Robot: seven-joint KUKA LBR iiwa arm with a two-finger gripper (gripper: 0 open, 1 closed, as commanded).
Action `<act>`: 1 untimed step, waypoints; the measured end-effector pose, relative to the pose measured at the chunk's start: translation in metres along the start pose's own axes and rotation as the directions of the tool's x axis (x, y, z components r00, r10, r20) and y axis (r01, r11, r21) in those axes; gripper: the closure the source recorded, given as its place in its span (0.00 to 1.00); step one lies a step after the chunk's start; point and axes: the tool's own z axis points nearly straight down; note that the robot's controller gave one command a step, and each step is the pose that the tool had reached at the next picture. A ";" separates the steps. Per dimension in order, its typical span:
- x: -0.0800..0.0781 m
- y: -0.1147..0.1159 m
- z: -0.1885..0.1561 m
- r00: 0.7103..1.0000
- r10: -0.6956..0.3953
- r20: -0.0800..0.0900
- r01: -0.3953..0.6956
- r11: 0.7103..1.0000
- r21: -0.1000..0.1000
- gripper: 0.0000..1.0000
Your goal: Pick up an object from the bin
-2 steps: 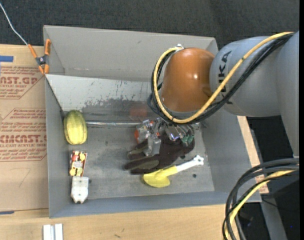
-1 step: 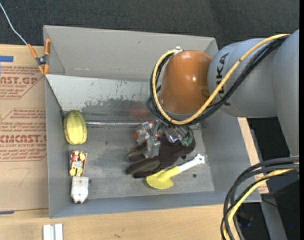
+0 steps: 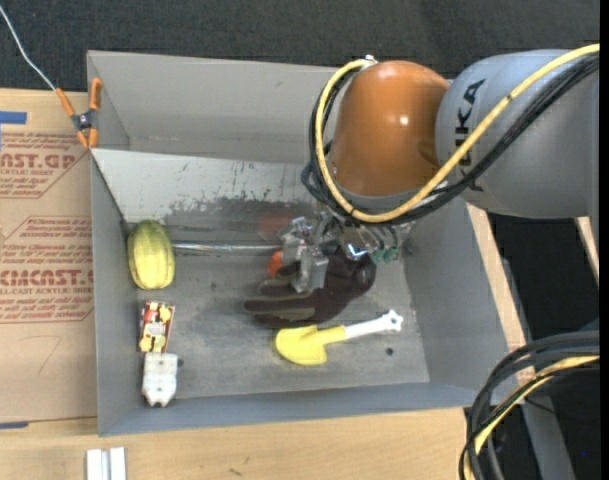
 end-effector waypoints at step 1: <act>0.005 -0.012 -0.069 1.000 -0.007 -0.006 0.007 1.000 -0.002 1.00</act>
Offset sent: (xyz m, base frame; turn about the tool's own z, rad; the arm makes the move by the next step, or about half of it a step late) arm -0.0027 -0.0016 0.1507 0.0124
